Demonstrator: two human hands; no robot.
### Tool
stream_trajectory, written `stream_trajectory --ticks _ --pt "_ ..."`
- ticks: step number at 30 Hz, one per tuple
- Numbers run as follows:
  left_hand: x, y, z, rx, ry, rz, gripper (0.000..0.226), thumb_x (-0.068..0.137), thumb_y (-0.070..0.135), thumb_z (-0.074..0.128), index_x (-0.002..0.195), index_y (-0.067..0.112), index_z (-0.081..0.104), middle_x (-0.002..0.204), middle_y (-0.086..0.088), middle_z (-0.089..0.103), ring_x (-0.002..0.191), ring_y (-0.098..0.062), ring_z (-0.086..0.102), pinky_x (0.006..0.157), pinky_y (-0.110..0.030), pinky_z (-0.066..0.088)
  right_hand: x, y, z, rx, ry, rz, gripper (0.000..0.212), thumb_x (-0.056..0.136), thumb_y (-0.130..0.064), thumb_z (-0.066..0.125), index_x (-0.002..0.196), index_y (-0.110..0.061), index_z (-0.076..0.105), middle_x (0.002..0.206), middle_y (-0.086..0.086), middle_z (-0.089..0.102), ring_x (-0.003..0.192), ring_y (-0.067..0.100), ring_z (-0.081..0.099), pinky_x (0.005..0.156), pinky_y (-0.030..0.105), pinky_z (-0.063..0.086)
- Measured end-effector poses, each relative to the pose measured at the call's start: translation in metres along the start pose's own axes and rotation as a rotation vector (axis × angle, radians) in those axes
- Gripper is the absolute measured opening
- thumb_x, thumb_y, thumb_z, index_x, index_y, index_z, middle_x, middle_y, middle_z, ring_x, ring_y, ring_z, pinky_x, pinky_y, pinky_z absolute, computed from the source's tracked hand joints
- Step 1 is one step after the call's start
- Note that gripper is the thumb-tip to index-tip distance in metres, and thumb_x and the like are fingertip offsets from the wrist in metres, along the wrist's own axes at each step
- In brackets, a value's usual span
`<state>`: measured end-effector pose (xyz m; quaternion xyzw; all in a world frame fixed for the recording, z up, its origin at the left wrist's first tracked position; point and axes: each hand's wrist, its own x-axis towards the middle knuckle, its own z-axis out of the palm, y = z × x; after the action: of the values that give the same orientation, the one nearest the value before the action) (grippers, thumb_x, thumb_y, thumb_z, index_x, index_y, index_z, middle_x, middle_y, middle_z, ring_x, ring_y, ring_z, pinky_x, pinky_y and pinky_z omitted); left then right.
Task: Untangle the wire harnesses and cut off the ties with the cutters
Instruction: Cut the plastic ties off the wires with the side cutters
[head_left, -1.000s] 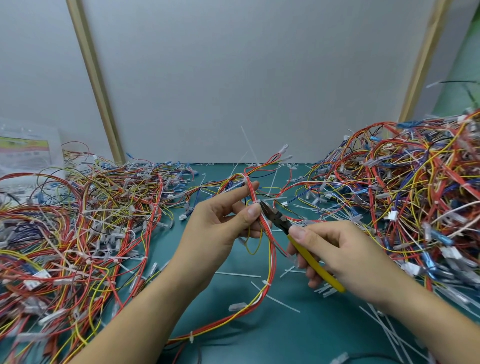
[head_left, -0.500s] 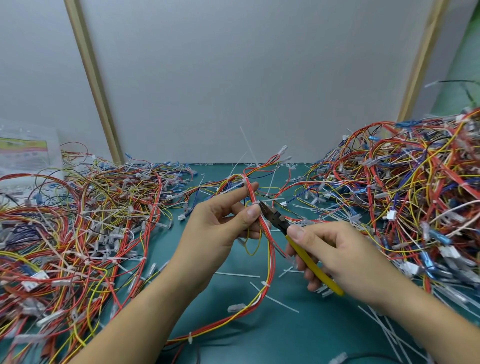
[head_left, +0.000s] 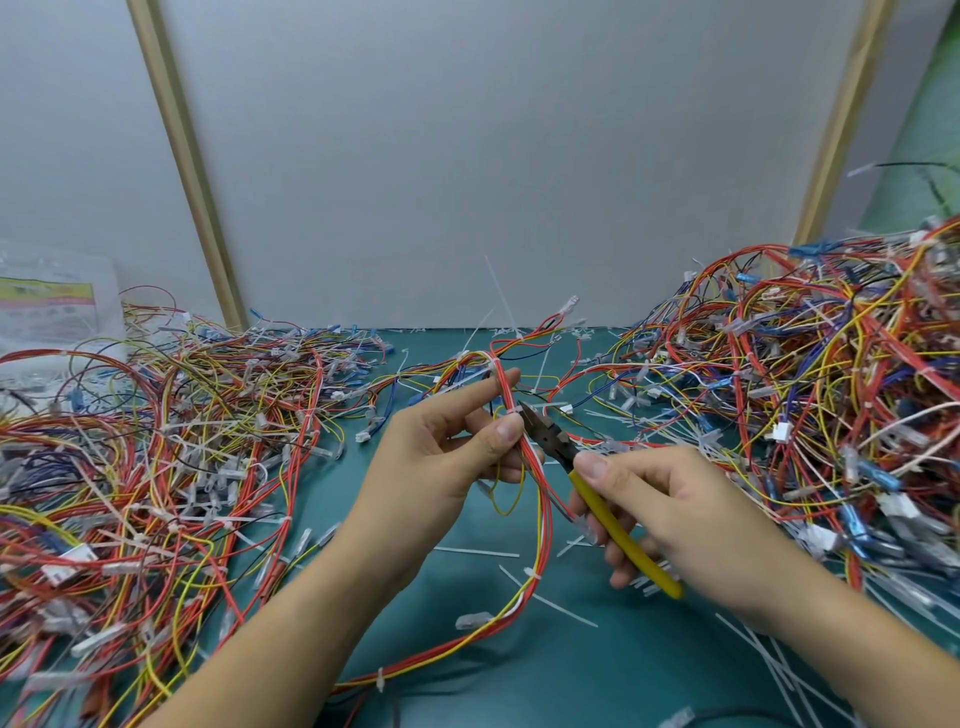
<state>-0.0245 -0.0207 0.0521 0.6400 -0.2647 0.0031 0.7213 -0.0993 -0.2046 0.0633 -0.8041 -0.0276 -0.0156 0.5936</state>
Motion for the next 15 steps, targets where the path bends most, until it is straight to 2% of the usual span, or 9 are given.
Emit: stream_trajectory --ticks 6,9,12,15 --pt "-0.0003 -0.0006 0.0006 0.001 -0.002 0.008 0.039 0.085 0.016 0.068 0.124 0.019 0.067 0.067 -0.002 0.062 0.067 -0.016 0.064 0.074 -0.033 0.058 -0.0010 -0.0016 -0.0007 -0.055 -0.020 -0.014 0.057 0.078 -0.061 0.051 0.070 -0.007 0.067 0.060 0.004 0.057 0.050 0.021 0.054 0.045 0.033 0.052" --pt "0.0000 0.0008 -0.0002 -0.009 0.025 0.012 0.040 0.082 0.020 0.069 0.122 0.021 0.068 0.069 -0.006 0.062 0.069 -0.020 0.065 0.078 -0.041 0.056 -0.0019 -0.0005 -0.0009 -0.074 -0.011 -0.014 0.058 0.078 -0.063 0.049 0.069 -0.008 0.065 0.057 0.003 0.054 0.047 0.020 0.053 0.041 0.029 0.048" --pt "0.0000 0.0017 -0.0012 -0.015 0.037 0.019 0.038 0.081 0.020 0.069 0.119 0.022 0.070 0.067 -0.002 0.062 0.075 -0.029 0.067 0.080 -0.044 0.055 -0.0012 0.0006 -0.0032 -0.011 0.044 -0.020 0.056 0.078 -0.060 0.052 0.071 -0.006 0.065 0.057 0.004 0.054 0.048 0.021 0.052 0.041 0.030 0.048" --pt "-0.0015 0.0016 -0.0004 0.048 -0.017 0.030 0.030 0.086 0.012 0.070 0.115 0.020 0.072 0.066 0.002 0.063 0.072 -0.023 0.069 0.072 -0.034 0.059 0.0014 0.0003 -0.0061 0.081 0.138 -0.067 0.053 0.073 -0.057 0.059 0.077 -0.005 0.066 0.062 0.004 0.056 0.053 0.019 0.052 0.043 0.028 0.047"
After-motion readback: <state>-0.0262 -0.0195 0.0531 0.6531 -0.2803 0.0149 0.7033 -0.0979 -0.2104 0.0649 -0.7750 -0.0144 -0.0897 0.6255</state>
